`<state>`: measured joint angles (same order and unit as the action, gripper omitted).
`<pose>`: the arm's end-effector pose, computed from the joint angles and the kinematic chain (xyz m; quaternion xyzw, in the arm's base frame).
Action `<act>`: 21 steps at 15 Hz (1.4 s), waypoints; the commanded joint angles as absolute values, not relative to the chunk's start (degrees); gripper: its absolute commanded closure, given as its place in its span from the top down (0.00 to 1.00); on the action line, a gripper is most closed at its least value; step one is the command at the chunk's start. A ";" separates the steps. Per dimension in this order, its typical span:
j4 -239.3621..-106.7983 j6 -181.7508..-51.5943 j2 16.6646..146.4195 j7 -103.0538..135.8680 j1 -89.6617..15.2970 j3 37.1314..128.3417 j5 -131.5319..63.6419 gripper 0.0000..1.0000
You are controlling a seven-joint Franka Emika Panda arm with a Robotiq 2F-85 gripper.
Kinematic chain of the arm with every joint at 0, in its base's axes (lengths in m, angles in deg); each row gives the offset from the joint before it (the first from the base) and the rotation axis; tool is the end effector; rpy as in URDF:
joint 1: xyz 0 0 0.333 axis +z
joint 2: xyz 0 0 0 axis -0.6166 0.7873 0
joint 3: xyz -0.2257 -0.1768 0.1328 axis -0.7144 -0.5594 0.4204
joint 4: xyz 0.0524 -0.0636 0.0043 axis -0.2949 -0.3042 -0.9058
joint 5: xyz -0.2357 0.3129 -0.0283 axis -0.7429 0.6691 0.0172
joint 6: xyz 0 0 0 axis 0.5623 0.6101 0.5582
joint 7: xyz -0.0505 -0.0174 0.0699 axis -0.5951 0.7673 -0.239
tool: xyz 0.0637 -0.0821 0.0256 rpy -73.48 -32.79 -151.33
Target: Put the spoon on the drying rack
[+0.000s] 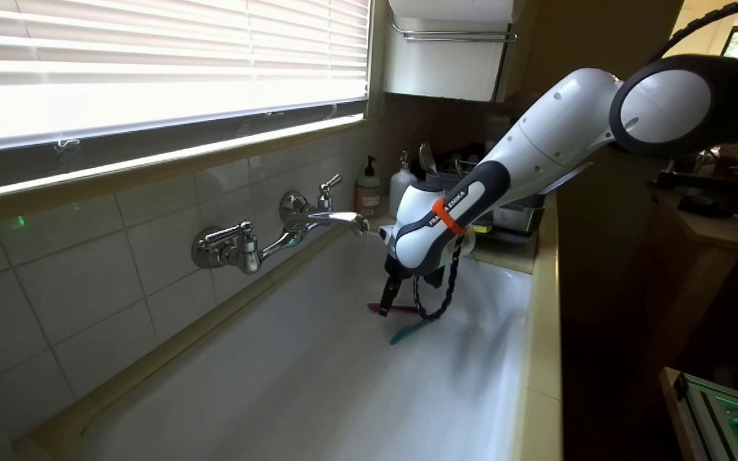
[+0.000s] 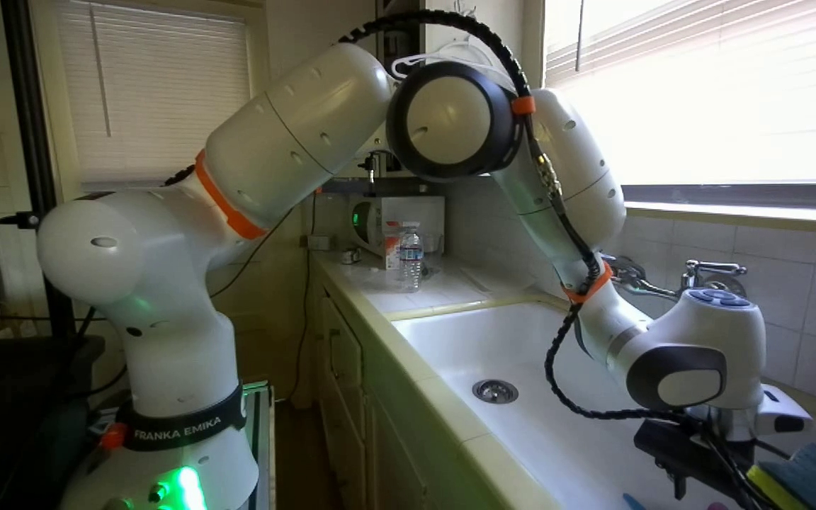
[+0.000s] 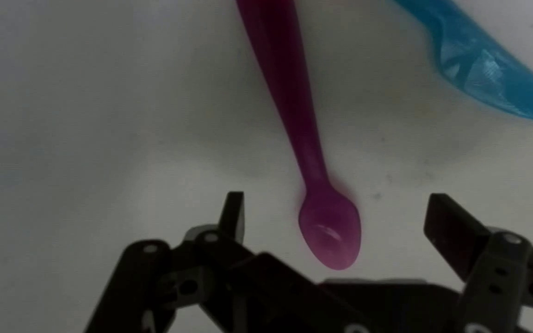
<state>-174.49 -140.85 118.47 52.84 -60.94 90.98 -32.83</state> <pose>0.6505 -0.2238 0.0914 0.9884 0.1109 0.1012 0.0244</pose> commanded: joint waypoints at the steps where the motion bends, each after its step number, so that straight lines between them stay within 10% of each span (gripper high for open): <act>1: -171.11 -141.89 121.86 54.96 -62.55 92.73 -33.57 0.75; 10: -169.31 -139.33 123.03 57.41 -63.40 94.44 -33.15 0.13; 21: -173.66 -135.21 116.69 59.99 -65.60 98.31 -29.21 0.12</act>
<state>-170.49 -134.93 119.80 58.55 -64.29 96.66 -31.56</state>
